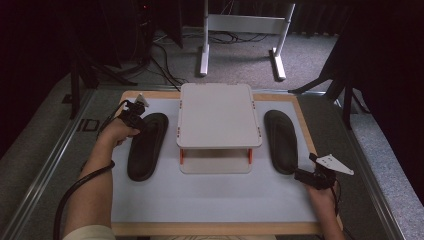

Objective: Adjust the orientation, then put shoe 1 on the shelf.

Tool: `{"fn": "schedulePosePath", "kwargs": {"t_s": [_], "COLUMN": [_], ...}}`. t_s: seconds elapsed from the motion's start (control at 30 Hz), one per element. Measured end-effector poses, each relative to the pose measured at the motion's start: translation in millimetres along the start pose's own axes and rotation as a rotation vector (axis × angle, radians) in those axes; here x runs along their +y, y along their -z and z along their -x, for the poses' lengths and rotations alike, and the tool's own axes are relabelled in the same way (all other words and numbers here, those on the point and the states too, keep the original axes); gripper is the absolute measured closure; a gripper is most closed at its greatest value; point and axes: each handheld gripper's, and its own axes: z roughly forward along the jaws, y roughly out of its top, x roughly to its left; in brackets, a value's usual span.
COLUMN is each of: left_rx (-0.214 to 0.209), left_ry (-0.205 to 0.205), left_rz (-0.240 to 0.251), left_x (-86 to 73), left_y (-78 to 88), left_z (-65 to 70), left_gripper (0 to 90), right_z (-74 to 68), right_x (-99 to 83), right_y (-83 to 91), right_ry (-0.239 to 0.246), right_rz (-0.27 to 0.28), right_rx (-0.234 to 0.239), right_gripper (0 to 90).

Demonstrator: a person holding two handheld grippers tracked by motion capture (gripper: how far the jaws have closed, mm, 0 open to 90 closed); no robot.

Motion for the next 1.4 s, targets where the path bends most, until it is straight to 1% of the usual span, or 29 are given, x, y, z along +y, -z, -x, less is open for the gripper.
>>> {"fn": "schedulePosePath", "kwargs": {"t_s": [0.07,0.1,0.23,0.27,0.3,0.33,0.4,0.47,0.5,0.57,0.6,0.7,0.8,0.87,0.93,0.97,1.1,1.13,1.17,1.23,1.27,1.3,1.33,1.4], "left_rx": [0.006,0.01,0.0,0.0,0.0,0.0,0.004,-0.003,0.0,-0.009,-0.008,-0.012,-0.017,-0.007,-0.006,0.0,0.009,0.009,0.009,0.01,0.01,0.015,0.015,0.016], "left_ry": [0.002,0.015,0.039,0.039,0.052,0.051,0.049,0.061,0.06,0.073,0.071,0.069,0.077,0.076,0.074,0.077,0.071,0.071,0.064,0.066,0.066,0.063,0.054,0.052], "left_rz": [0.005,0.012,0.039,0.039,0.051,0.059,0.064,0.078,0.08,0.099,0.104,0.108,0.12,0.131,0.135,0.146,0.159,0.159,0.162,0.171,0.171,0.178,0.182,0.193], "left_x": [-0.7,-2.2,-5.3,-5.3,-7.1,-7.8,-9.1,-10.5,-11.2,-12.6,-13.3,-13.5,-12.7,-11.3,-10.8,-9.4,-6.8,-6.8,-5.2,-3.2,-3.2,-1.1,0.3,2.3], "left_y": [1.2,3.9,15.9,15.9,24.8,28.8,36.3,44.1,47.7,54.9,59.5,64.2,75.3,85.0,88.1,97.6,114.1,114.1,121.2,128.5,128.5,136.5,141.6,150.1], "left_z": [0.1,-0.3,-1.6,-1.6,-2.3,-1.9,-0.8,-0.9,-0.7,-0.7,0.7,1.8,4.7,7.3,8.3,10.7,16.5,16.5,19.7,23.0,23.0,26.4,29.0,32.9], "left_gripper": [72.1,72.1,72.9,72.9,72.9,73.0,73.1,73.1,73.2,73.4,73.5,73.7,73.8,73.8,73.8,73.8,73.8,73.8,73.8,73.8,73.8,73.8,73.8,73.8], "right_z": [-0.1,0.0,0.3,0.3,0.2,-0.1,1.2,3.2,3.8,4.1,3.6,2.1,1.4,1.2,1.0,0.8,0.5,0.5,-0.1,-0.2,-0.2,-0.2,0.0,0.1], "right_x": [0.0,0.0,0.0,0.0,-0.1,-0.2,-0.3,-0.5,-0.7,-0.8,-0.8,-0.9,-1.0,-1.0,-1.1,-1.1,-1.3,-1.3,-1.4,-1.3,-1.3,-1.2,-1.2,-1.1], "right_y": [0.0,0.0,0.4,0.4,0.6,0.7,1.6,3.2,3.4,3.1,3.0,1.8,1.0,0.6,0.5,0.6,0.1,0.1,-0.1,-0.2,-0.2,-0.3,-0.4,-0.3], "right_ry": [-0.001,0.0,-0.002,-0.002,-0.001,0.005,-0.009,-0.024,-0.032,-0.034,-0.031,-0.018,-0.01,-0.008,-0.008,-0.006,-0.002,-0.002,0.001,0.002,0.002,0.002,0.001,0.001], "right_rz": [-0.001,0.0,0.005,0.005,0.005,0.009,0.02,0.041,0.041,0.041,0.041,0.033,0.028,0.026,0.024,0.023,0.022,0.022,0.018,0.015,0.015,0.014,0.012,0.011], "right_rx": [0.0,0.0,0.0,0.0,0.002,0.002,0.005,0.005,-0.002,-0.005,-0.009,-0.015,-0.022,-0.025,-0.026,-0.028,-0.028,-0.028,-0.031,-0.029,-0.029,-0.026,-0.023,-0.02], "right_gripper": [13.2,13.2,12.9,12.9,12.1,11.8,11.7,11.7,11.7,11.7,11.7,11.7,11.7,11.8,11.8,11.8,11.7,11.7,11.8,11.8,11.8,11.8,11.8,11.8]}}
